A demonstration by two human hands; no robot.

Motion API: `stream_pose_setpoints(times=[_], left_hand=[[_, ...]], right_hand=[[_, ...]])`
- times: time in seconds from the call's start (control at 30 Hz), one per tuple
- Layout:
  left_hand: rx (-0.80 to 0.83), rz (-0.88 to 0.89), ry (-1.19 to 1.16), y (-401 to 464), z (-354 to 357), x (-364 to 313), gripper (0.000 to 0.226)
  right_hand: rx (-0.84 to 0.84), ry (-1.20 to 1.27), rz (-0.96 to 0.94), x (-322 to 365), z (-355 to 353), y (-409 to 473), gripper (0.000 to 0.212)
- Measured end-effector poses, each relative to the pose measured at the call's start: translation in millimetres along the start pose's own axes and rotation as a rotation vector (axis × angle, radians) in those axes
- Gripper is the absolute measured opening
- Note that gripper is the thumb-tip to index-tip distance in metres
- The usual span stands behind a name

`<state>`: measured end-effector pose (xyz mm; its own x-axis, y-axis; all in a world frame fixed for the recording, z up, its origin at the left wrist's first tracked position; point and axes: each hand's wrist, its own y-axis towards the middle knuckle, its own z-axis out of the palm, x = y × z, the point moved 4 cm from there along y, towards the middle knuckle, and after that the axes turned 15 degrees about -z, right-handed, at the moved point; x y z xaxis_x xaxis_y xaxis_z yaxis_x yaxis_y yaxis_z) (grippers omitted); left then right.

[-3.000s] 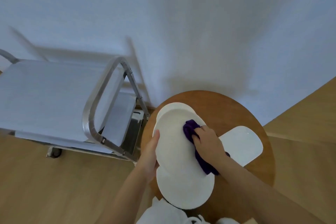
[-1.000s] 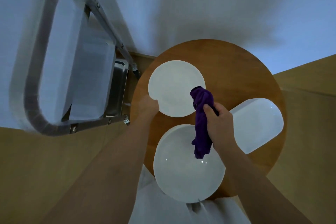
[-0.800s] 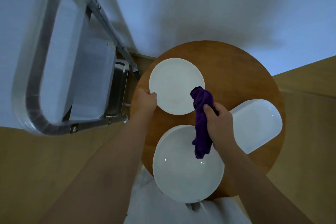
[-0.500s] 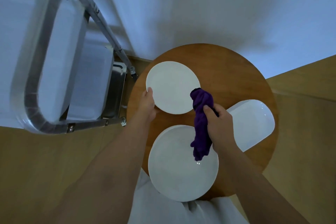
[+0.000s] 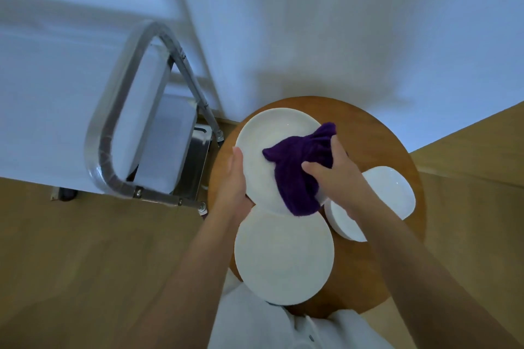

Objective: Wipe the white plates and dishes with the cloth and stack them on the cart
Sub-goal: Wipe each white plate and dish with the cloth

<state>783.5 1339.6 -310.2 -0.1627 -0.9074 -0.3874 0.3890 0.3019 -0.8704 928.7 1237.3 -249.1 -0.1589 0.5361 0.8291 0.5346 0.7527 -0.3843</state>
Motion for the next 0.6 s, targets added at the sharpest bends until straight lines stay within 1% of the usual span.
stream_pose_setpoints(times=[0.03,0.07,0.1,0.17,0.23,0.33,0.43,0.5,0.6], left_hand=[[-0.001,0.019,-0.010,-11,5,1,0.055],[0.004,0.034,-0.014,-21,9,4,0.055],[0.016,0.036,-0.016,-29,13,8,0.054],[0.063,0.031,-0.030,-44,18,16,0.055],[0.112,0.034,-0.029,-56,24,23,0.054],[0.167,0.073,0.017,-73,34,32,0.054],[0.206,0.138,0.034,-83,41,33,0.052],[0.195,0.188,0.051,-87,44,27,0.052],[0.155,0.188,0.055,-89,41,18,0.056]], right_hand=[[0.019,-0.214,-0.005,-6,6,-4,0.077],[-0.007,-0.388,-0.014,-9,10,-10,0.081],[-0.067,-0.491,-0.028,-11,13,-15,0.082],[-0.227,-0.566,-0.094,-11,14,-24,0.081],[-0.363,-0.593,-0.174,-5,12,-26,0.080],[-0.453,-0.570,-0.282,14,9,-19,0.076],[-0.440,-0.552,-0.397,34,15,-17,0.073],[-0.413,-0.494,-0.458,43,22,-20,0.072],[-0.367,-0.439,-0.558,55,37,-31,0.066]])
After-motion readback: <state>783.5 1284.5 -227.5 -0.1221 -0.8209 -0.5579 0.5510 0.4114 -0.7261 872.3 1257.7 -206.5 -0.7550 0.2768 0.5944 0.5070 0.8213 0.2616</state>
